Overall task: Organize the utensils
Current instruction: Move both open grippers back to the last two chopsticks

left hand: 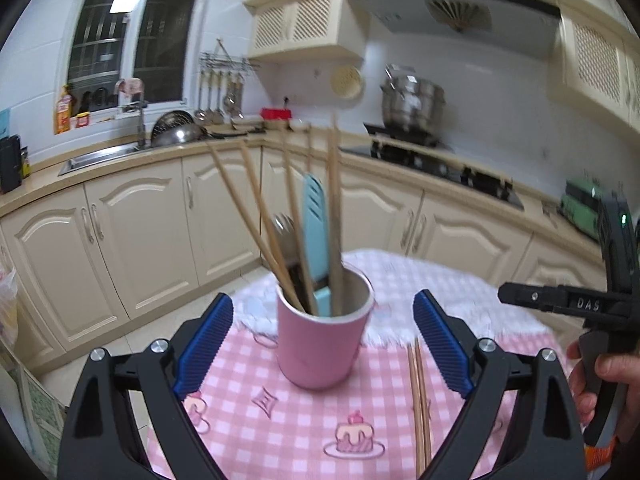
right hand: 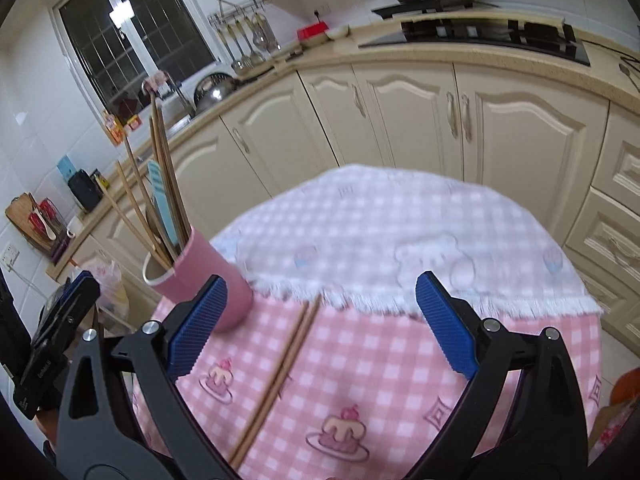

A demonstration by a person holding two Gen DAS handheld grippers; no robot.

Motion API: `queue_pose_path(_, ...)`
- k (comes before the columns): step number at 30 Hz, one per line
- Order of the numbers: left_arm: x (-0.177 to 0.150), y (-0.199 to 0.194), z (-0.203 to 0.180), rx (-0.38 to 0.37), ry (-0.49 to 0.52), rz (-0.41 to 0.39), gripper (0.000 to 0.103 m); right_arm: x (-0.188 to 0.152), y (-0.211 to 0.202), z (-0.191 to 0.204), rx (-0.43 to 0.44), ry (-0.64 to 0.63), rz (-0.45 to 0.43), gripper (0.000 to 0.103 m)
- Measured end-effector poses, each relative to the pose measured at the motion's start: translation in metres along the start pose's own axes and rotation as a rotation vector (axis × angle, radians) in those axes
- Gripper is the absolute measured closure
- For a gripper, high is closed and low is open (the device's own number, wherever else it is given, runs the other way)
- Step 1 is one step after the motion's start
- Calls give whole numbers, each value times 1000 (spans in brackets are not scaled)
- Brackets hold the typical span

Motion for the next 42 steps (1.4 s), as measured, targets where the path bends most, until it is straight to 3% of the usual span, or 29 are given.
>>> queue_pose_path(19,-84,83,-44,25,212,386,13,-40,7,-39,-20,71,83,9)
queue_pose_path(38,-100,123,-67,43,311,508,14,-57,24,-42,-40,71,163,9)
queue_pose_path(40,-98,126,-66,11,287,523,21,-60,29,-39,-49,60,186,9)
queue_pose_path(41,-99,125,-66,-23,276,530,35,-61,32,-37,-54,54,201,9)
queue_pose_path(42,-98,123,-66,-43,270,534,42,-63,37,-34,-64,43,224,9)
Point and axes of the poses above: each gripper's, at about its wrist camera, not at the fingertips, and y roughly the way its jaws point, z to its left, x to its top, the point moved 8 cm from there along y, roughly the way its jaws point, and after that the axes turned 13 degrees about z, right-handed, at the moved point
